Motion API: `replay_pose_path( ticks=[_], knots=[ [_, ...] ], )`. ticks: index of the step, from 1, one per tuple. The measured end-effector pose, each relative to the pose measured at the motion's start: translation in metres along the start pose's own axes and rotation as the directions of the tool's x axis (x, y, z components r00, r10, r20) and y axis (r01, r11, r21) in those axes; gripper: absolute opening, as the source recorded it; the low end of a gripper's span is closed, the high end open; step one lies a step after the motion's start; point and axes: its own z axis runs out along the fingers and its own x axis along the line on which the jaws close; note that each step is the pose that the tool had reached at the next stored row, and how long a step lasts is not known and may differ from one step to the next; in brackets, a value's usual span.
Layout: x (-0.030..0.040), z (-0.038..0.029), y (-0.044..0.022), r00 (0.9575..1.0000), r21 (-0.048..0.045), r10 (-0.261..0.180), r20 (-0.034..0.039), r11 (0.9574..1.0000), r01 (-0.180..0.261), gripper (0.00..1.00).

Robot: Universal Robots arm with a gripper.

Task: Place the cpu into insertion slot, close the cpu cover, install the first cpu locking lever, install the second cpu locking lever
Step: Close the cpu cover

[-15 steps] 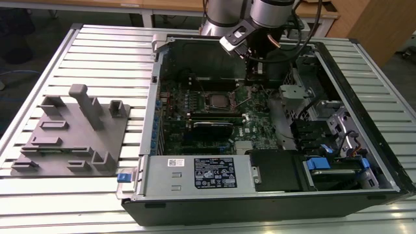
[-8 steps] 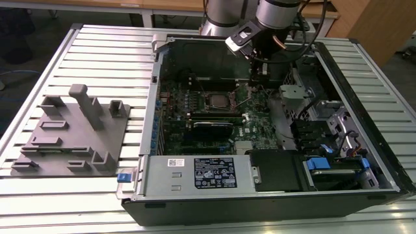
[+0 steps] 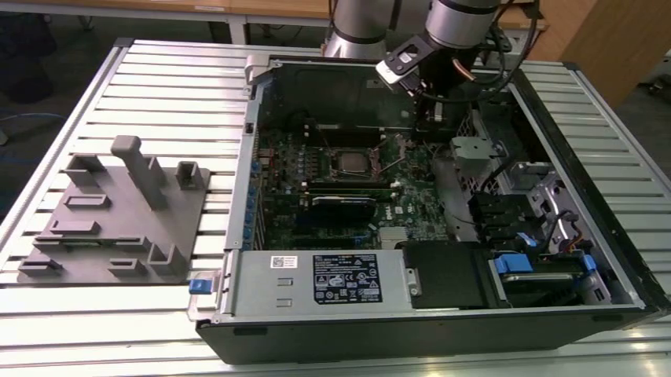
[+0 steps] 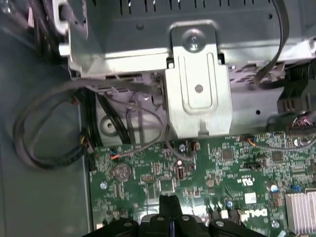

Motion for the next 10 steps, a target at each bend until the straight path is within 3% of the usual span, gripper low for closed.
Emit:
replay_pose_path(
  ticks=[10],
  knots=[
    [0.0001, 0.0103, 0.0010, 1.0000, -0.0005, 0.002, 0.0001, 1.0000, -0.002, 0.10]
  ],
)
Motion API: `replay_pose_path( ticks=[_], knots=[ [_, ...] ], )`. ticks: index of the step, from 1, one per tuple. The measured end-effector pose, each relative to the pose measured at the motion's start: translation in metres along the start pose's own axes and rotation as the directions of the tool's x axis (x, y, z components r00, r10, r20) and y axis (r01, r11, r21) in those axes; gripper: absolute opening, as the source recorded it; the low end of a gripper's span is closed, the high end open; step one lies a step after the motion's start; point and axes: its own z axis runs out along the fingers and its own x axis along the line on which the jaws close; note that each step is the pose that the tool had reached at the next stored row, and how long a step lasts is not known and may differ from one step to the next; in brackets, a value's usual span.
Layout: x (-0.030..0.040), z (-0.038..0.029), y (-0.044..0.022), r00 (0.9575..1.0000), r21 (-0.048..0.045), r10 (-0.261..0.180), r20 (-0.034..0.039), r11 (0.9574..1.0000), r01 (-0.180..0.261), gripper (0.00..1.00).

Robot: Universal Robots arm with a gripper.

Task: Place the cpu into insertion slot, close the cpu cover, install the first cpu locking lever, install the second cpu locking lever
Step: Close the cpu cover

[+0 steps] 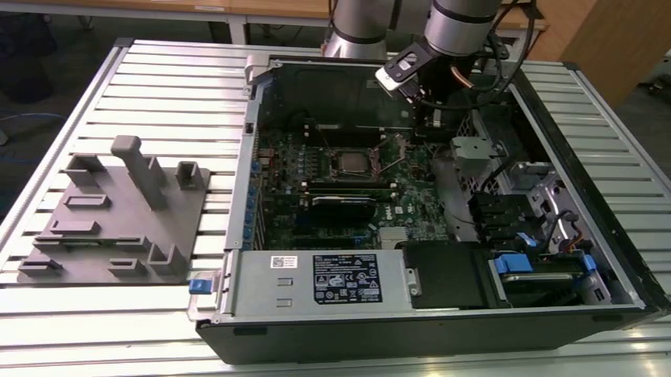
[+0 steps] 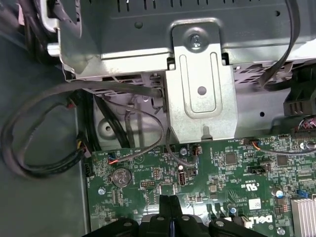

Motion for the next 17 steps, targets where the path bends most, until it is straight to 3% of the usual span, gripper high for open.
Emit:
replay_pose_path(
  ticks=[10, 17],
  knots=[
    [-0.0001, 0.0039, -0.0011, 1.0000, -0.0013, 0.000, -0.0003, 1.0000, 0.000, 0.10],
    [-0.0013, 0.0038, -0.0117, 1.0000, -0.0192, 0.000, -0.0021, 0.9998, 0.000, 0.10]
  ],
)
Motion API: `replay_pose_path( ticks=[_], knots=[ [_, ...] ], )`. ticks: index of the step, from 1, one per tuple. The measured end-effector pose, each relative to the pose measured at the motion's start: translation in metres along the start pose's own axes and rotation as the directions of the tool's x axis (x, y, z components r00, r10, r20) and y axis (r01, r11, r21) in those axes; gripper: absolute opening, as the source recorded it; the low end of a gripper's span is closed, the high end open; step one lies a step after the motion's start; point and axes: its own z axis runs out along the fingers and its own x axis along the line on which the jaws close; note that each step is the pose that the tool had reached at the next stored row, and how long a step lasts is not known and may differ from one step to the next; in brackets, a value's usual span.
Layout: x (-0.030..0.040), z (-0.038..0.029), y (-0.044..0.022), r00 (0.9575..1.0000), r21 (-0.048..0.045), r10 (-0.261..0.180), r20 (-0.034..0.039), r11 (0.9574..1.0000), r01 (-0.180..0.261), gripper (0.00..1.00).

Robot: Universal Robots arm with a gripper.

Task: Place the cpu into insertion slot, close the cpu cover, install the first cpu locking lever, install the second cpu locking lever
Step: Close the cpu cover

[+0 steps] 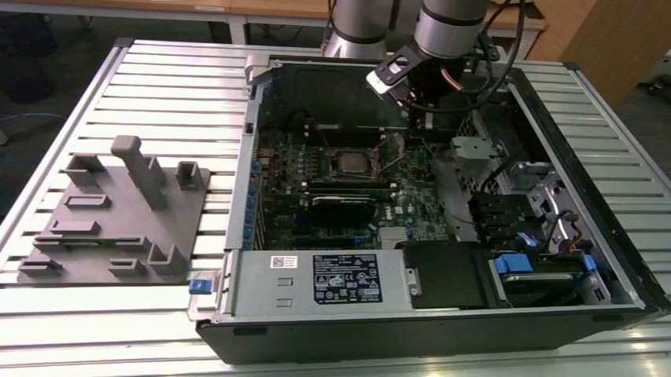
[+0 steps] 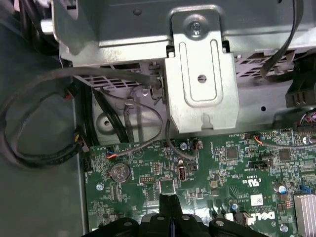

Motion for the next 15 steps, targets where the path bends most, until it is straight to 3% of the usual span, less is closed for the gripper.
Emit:
replay_pose_path(
  ticks=[9, 15],
  knots=[
    [-0.0001, 0.0000, -0.0014, 1.0000, -0.0020, 0.000, -0.0002, 1.0000, 0.000, 0.10],
    [-0.0015, -0.0003, -0.0138, 1.0000, -0.0087, 0.000, -0.0010, 1.0000, 0.000, 0.10]
  ],
)
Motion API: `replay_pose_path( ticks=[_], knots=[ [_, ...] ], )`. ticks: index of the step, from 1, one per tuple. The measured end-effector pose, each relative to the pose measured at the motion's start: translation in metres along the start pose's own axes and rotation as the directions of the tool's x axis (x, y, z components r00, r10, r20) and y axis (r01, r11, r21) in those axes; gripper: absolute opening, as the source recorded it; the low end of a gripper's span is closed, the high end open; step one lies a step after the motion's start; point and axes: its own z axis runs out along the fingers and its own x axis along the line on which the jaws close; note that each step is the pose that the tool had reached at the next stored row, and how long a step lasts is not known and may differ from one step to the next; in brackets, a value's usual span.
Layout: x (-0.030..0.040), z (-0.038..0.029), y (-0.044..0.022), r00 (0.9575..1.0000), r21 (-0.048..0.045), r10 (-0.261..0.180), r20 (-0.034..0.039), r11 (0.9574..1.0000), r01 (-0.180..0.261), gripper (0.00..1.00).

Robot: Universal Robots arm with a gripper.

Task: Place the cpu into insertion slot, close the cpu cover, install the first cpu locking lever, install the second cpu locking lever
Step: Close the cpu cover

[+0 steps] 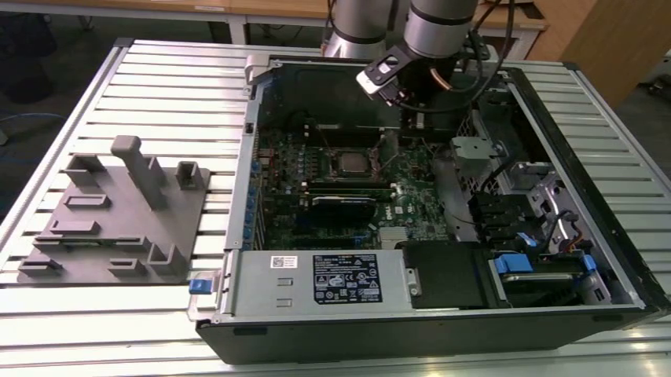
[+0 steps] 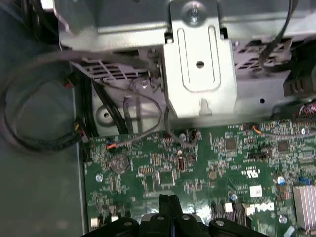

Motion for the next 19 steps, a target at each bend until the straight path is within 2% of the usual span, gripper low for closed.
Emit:
replay_pose_path(
  ticks=[5, 8, 12, 13, 19],
  knots=[
    [-0.0018, -0.0006, -0.0156, 1.0000, -0.0144, 0.000, -0.0016, 0.9999, 0.000, 0.10],
    [-0.0031, -0.0009, -0.0272, 1.0000, -0.0254, 0.000, -0.0031, 0.9997, 0.000, 0.10],
    [-0.0047, -0.0014, -0.0416, 1.0000, -0.0347, 0.000, -0.0040, 0.9994, -0.001, 0.10],
    [-0.0048, -0.0014, -0.0434, 1.0000, -0.0356, 0.000, -0.0040, 0.9994, -0.001, 0.10],
    [-0.0049, -0.0014, -0.0436, 1.0000, -0.0357, 0.001, -0.0039, 0.9994, -0.001, 0.10]
  ],
)
